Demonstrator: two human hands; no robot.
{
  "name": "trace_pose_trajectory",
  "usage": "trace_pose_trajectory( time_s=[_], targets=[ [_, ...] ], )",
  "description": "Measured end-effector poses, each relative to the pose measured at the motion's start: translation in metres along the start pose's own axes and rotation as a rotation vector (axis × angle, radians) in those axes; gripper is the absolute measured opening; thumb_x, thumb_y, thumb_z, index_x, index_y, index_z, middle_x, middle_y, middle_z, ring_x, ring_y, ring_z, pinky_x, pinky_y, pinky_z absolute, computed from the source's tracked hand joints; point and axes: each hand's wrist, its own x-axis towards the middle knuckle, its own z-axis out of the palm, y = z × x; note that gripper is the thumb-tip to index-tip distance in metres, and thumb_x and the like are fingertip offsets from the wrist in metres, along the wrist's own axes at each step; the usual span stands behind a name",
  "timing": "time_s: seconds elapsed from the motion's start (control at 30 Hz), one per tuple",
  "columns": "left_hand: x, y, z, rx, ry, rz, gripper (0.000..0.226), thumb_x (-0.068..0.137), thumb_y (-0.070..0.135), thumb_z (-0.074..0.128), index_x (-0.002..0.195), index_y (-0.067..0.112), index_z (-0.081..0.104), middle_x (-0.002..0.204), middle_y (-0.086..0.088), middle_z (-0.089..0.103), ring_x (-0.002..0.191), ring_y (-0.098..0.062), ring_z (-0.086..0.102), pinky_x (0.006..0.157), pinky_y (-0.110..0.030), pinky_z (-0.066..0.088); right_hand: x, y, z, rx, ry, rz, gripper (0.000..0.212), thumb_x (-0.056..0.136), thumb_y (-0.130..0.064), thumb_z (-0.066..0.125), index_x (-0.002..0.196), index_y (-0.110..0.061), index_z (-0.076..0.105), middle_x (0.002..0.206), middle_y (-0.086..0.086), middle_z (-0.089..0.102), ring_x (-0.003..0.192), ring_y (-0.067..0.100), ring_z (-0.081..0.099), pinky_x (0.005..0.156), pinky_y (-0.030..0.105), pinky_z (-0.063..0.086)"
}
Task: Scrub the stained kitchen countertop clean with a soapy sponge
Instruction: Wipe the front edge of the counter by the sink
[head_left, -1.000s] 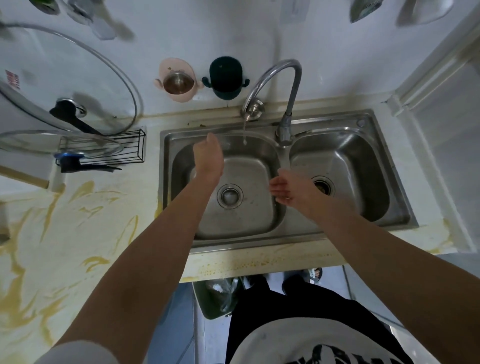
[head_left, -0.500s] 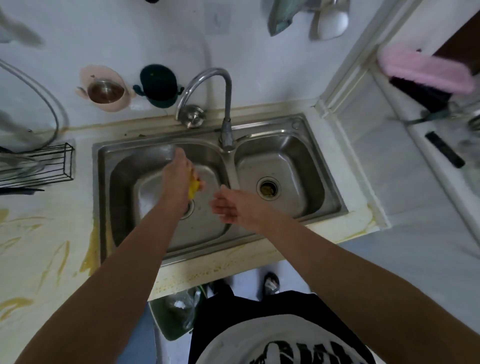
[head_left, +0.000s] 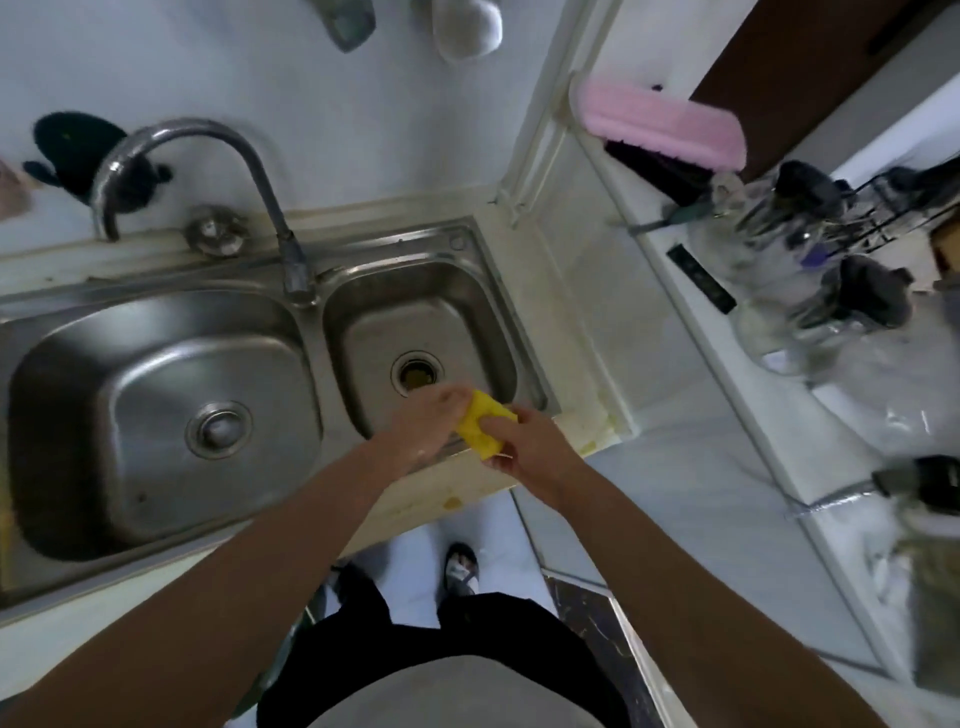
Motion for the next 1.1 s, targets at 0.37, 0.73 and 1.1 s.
trace_pose_trajectory(
  time_s=[0.37,0.73,1.1],
  targets=[
    [0.025,-0.050,0.041,0.579,-0.044,-0.082,0.019,0.094,0.034,0.052,0.083,0.019,0.057,0.078,0.001,0.059,0.083,-0.023,0.060,0.063,-0.030,0.040,0.111,-0.021,-0.148,-1.657,0.576,-0.461,0.033,0.088,-0.036,0.073,0.110,-0.016,0.058,0.107,0.012,0.055,0.091,0.031,0.057,0.065,0.035,0.043],
    [0.030,-0.076,0.026,0.634,-0.001,-0.128,0.026,0.103,0.030,0.052,0.123,0.016,0.059,0.112,-0.008,0.068,0.102,-0.025,0.062,0.082,-0.032,0.047,0.095,0.016,-0.165,-2.010,0.486,-0.220,0.015,0.090,-0.007,0.062,0.100,-0.016,0.070,0.095,0.000,0.068,0.077,0.020,0.070,0.059,0.028,0.047],
    [0.038,-0.091,0.004,0.764,-0.199,-0.151,0.043,0.102,0.042,0.055,0.134,0.015,0.061,0.133,-0.010,0.060,0.124,-0.029,0.056,0.100,-0.035,0.044,0.025,0.077,-0.183,-1.863,0.481,-0.151,0.015,0.065,-0.007,0.081,0.072,-0.009,0.069,0.071,0.007,0.061,0.059,0.025,0.065,0.047,0.024,0.046]
  ],
)
